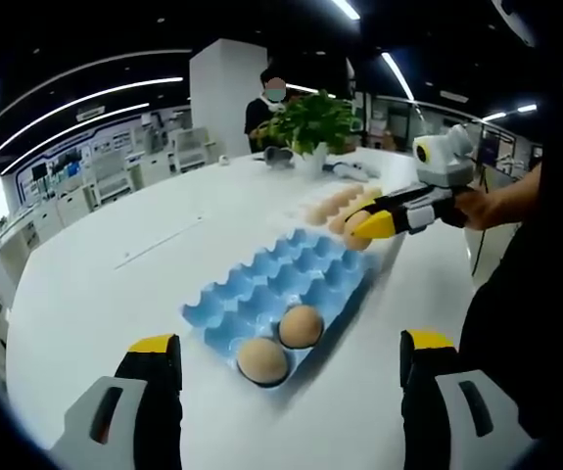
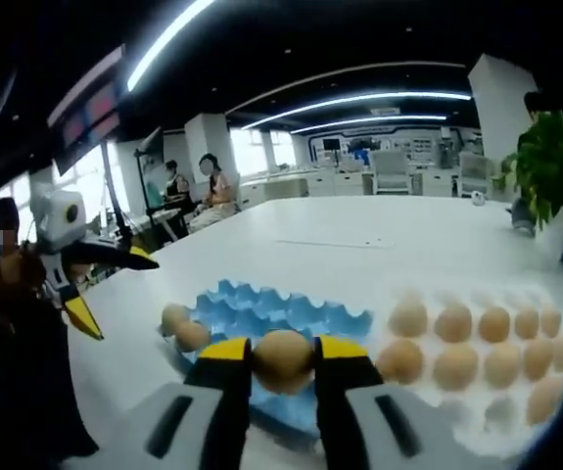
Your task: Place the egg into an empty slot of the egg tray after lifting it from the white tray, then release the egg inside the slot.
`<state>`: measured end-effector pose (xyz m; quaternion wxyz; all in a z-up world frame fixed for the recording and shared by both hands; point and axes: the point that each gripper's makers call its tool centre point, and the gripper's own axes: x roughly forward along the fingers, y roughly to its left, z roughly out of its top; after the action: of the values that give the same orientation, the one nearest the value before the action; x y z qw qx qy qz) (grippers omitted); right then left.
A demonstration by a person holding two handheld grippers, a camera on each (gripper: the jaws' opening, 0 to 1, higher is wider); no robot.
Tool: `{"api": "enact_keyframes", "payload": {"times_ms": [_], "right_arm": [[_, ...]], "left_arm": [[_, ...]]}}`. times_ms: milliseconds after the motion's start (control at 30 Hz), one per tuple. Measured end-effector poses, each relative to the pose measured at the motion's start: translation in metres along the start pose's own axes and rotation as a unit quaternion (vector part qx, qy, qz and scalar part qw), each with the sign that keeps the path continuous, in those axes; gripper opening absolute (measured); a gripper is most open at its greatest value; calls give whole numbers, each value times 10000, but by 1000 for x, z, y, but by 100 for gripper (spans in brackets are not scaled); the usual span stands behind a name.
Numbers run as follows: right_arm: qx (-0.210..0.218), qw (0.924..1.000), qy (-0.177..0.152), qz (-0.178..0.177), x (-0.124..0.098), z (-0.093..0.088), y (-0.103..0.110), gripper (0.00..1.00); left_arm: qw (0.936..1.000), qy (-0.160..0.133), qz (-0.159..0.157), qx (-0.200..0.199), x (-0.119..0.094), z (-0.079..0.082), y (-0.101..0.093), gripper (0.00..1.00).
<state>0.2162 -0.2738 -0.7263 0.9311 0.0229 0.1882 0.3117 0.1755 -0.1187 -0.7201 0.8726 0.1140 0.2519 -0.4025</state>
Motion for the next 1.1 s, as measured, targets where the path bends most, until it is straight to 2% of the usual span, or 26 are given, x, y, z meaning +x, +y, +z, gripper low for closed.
{"api": "enact_keyframes", "payload": {"times_ms": [167,467,767,1100], "right_arm": [[-123,9994,94,319,15,-3,20,24],[-332,9967,299,673,34,-13,42,24],[-567,9936,420,880,48,-20,55,24],[-807,9905,533,974,57,-28,60,24]], "left_arm": [[10000,14,-37,11,1,-1,-2,94],[10000,6,32,-50,0,-1,1,94],[9999,4,66,-97,0,-3,2,96],[9999,-31,64,-124,2,-2,2,95]]}}
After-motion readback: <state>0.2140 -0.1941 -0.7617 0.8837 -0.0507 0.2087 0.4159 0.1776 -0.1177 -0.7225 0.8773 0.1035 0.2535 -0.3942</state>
